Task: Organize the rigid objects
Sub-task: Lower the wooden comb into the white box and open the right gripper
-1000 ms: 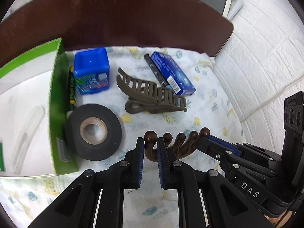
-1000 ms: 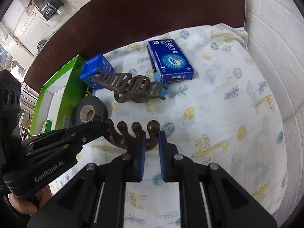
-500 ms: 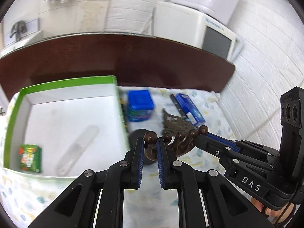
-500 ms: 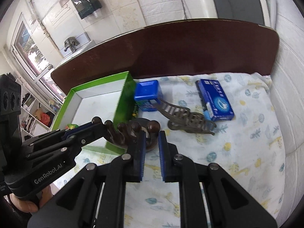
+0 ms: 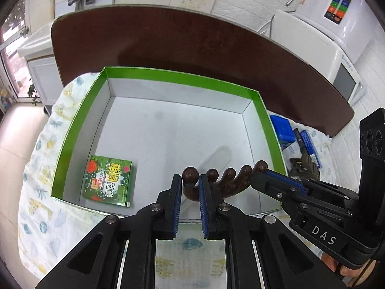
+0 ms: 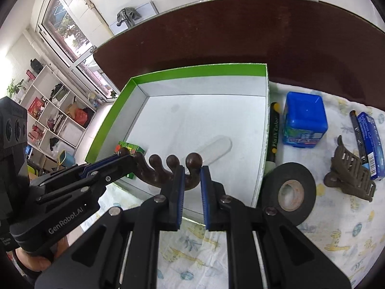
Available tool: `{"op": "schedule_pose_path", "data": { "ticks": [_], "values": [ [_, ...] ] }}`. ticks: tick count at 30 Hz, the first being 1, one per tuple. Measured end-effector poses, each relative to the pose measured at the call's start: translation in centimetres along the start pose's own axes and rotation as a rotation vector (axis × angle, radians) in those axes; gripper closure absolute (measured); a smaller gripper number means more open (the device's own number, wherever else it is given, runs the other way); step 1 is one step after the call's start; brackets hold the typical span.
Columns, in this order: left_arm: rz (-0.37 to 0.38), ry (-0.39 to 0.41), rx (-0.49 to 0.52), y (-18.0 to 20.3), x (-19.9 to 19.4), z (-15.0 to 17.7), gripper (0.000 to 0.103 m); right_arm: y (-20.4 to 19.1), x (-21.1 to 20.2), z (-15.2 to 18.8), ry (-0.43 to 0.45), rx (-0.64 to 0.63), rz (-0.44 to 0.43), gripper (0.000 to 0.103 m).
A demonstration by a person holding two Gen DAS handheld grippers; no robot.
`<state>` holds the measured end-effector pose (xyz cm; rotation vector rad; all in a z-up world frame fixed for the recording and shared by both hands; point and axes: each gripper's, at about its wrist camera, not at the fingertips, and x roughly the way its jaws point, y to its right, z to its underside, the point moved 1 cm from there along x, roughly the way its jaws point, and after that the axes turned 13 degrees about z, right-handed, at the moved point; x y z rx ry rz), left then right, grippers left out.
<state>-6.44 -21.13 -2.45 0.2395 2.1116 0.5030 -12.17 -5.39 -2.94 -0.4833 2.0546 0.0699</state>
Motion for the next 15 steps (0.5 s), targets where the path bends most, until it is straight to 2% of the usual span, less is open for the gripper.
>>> {"op": "schedule_pose_path", "data": {
  "ticks": [5, 12, 15],
  "values": [
    [0.023, -0.029, -0.055, -1.3, 1.0, 0.6, 0.091, -0.3, 1.0, 0.4, -0.031, -0.009, 0.011, 0.088],
    [-0.003, 0.025, -0.029, 0.1, -0.1, 0.0, 0.091, 2.4, -1.8, 0.7, 0.015, 0.013, 0.012, 0.088],
    [0.010, 0.044, -0.020, 1.3, -0.7, 0.0, 0.091, 4.5, -3.2, 1.4, 0.038, 0.030, 0.047, 0.088]
  ]
}}
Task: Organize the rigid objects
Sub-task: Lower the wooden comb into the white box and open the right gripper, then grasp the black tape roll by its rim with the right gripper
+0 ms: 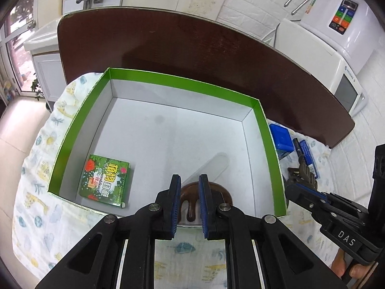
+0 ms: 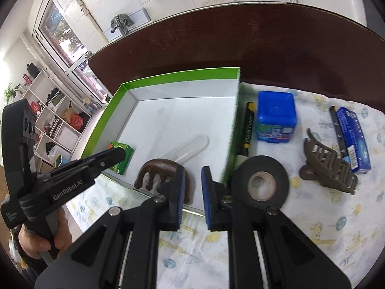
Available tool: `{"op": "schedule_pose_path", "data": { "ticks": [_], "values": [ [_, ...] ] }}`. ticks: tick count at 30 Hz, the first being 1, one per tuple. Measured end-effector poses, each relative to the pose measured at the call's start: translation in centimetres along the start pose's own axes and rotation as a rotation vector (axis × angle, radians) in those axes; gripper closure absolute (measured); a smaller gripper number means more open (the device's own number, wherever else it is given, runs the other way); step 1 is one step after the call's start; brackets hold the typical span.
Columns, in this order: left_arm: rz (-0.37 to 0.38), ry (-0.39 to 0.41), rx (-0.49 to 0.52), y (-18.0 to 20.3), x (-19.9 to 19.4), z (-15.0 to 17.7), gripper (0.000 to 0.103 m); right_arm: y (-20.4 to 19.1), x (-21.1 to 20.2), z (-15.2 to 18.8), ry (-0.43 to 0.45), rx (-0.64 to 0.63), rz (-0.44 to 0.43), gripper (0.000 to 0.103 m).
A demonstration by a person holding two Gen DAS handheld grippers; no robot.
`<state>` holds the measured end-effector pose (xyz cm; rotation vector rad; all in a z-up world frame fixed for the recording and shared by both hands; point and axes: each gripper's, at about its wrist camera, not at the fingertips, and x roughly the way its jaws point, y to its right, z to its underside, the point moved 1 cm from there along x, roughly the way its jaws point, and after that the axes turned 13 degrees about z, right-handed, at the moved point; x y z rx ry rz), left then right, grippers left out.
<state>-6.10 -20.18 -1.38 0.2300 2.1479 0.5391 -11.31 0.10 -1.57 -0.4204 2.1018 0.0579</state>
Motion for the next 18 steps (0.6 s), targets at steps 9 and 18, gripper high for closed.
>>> {"op": "schedule_pose_path", "data": {
  "ticks": [9, 18],
  "values": [
    [0.088, -0.081, 0.144, 7.0, 2.2, 1.1, 0.090, 8.6, 0.5, 2.3, -0.073, 0.182, 0.146, 0.088],
    [0.053, -0.106, 0.166, 8.5, 3.4, 1.7, 0.090, 8.8, 3.7, 2.0, -0.145, 0.226, 0.093, 0.063]
  ]
}}
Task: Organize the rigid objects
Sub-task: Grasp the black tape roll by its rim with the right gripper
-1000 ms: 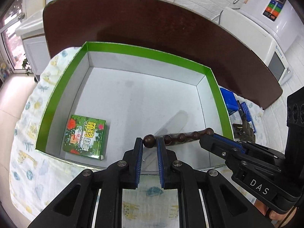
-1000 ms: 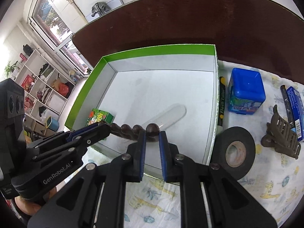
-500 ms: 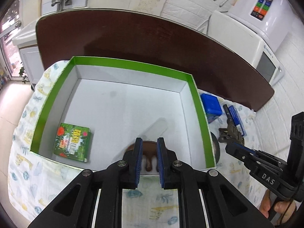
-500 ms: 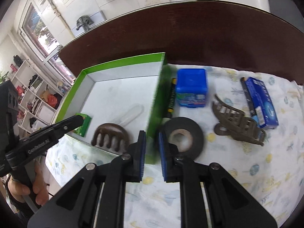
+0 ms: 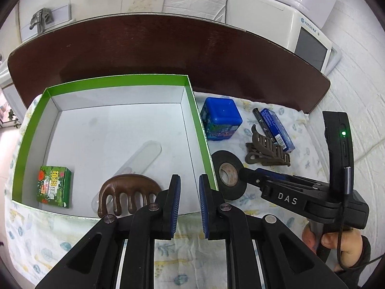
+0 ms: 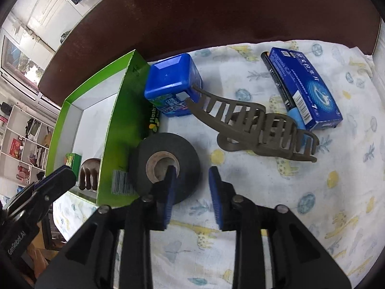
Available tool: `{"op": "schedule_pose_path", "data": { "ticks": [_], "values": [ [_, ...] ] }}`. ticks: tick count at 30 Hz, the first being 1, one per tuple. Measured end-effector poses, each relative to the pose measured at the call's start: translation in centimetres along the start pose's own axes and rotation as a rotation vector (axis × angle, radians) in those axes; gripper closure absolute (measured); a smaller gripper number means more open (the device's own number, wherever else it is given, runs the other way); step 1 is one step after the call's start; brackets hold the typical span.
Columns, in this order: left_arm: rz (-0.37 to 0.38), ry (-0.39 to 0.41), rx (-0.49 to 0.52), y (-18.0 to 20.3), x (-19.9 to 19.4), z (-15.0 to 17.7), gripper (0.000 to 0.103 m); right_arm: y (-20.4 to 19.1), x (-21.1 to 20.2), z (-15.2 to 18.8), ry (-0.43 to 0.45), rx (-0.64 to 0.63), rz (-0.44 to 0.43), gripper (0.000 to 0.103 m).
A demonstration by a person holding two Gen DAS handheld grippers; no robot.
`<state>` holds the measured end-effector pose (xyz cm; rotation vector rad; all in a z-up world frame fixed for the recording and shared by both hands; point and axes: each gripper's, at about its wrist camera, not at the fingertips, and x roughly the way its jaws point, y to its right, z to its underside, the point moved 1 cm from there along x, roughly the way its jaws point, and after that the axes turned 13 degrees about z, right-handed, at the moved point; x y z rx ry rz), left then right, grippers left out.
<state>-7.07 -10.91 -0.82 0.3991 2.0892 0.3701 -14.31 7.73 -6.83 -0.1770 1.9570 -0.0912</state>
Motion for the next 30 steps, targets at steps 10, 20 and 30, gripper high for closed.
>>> {"op": "schedule_pose_path", "data": {
  "ticks": [10, 20, 30],
  "values": [
    [0.021, -0.020, 0.021, 1.0, 1.1, -0.2, 0.090, -1.2, 0.6, 0.6, -0.008, -0.060, 0.048, 0.079],
    [0.139, -0.172, 0.185, 9.5, 5.9, 1.0, 0.090, 5.0, -3.2, 4.1, -0.005, -0.015, 0.107, 0.078],
    [0.106, -0.291, 0.132, 9.6, 9.5, 3.9, 0.090, 8.3, -3.0, 5.1, -0.010, 0.057, -0.017, 0.076]
  ]
}}
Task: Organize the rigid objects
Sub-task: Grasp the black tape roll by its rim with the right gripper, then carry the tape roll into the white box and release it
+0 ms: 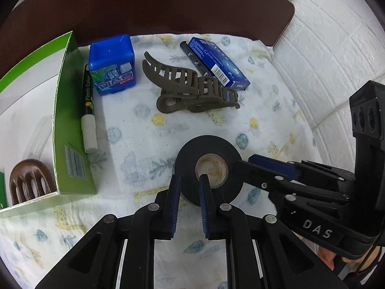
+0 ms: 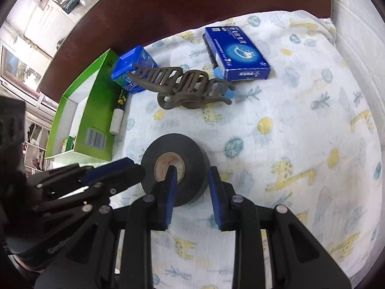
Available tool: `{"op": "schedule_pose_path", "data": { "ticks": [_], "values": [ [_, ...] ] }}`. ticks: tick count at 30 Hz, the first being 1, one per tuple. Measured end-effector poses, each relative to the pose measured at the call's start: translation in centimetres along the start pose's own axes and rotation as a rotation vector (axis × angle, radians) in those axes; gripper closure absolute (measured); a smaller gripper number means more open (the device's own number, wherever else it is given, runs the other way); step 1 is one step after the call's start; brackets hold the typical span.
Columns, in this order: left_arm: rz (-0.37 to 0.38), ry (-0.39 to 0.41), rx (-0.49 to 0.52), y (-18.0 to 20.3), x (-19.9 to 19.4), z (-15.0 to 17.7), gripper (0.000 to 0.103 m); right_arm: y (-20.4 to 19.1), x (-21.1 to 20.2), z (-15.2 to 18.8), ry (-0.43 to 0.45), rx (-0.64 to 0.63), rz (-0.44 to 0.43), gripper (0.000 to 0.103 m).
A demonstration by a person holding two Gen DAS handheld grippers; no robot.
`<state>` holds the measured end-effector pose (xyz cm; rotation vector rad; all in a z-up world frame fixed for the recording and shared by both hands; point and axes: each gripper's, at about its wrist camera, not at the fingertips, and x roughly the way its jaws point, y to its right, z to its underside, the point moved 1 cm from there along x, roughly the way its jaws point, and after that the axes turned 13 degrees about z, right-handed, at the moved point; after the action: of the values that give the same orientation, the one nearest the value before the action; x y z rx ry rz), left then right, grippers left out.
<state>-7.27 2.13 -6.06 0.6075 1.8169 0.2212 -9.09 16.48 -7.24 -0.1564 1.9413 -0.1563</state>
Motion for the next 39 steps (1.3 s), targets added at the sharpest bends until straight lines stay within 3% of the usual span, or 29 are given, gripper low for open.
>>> {"op": "schedule_pose_path", "data": {
  "ticks": [6, 8, 10, 12, 18, 25, 33, 39],
  "values": [
    [-0.022, 0.000, -0.039, -0.8, 0.5, 0.3, 0.086, 1.1, -0.1, 0.7, -0.005, 0.052, -0.035, 0.076],
    [-0.031, 0.004, -0.050, -0.9, 0.6, 0.1, 0.067, 1.2, -0.1, 0.8, -0.003, 0.061, -0.046, 0.076],
    [-0.030, -0.008, -0.053, -0.9, 1.1, 0.0, 0.057, 1.3, 0.0, 0.8, -0.008, 0.072, -0.059, 0.076],
    [-0.019, -0.003, -0.061, -0.9, 1.4, -0.1, 0.055, 1.3, 0.2, 0.6, -0.011, 0.076, -0.057, 0.076],
    [0.013, 0.016, -0.100, -1.8, 1.7, -0.6, 0.055, 1.1, 0.9, 0.2, -0.027, 0.085, -0.057, 0.077],
    [0.070, 0.014, -0.108, -2.3, 1.6, -0.6, 0.076, 0.4, 1.6, 0.1, -0.050, 0.071, -0.074, 0.075],
    [0.063, 0.019, -0.084, -1.9, 1.3, -0.6, 0.077, 0.2, 1.2, 0.0, -0.057, 0.059, -0.053, 0.077],
    [0.054, 0.093, -0.031, -0.7, -2.0, -1.0, 0.077, -0.7, -1.5, -0.3, 0.009, 0.040, -0.052, 0.077]
  ]
}}
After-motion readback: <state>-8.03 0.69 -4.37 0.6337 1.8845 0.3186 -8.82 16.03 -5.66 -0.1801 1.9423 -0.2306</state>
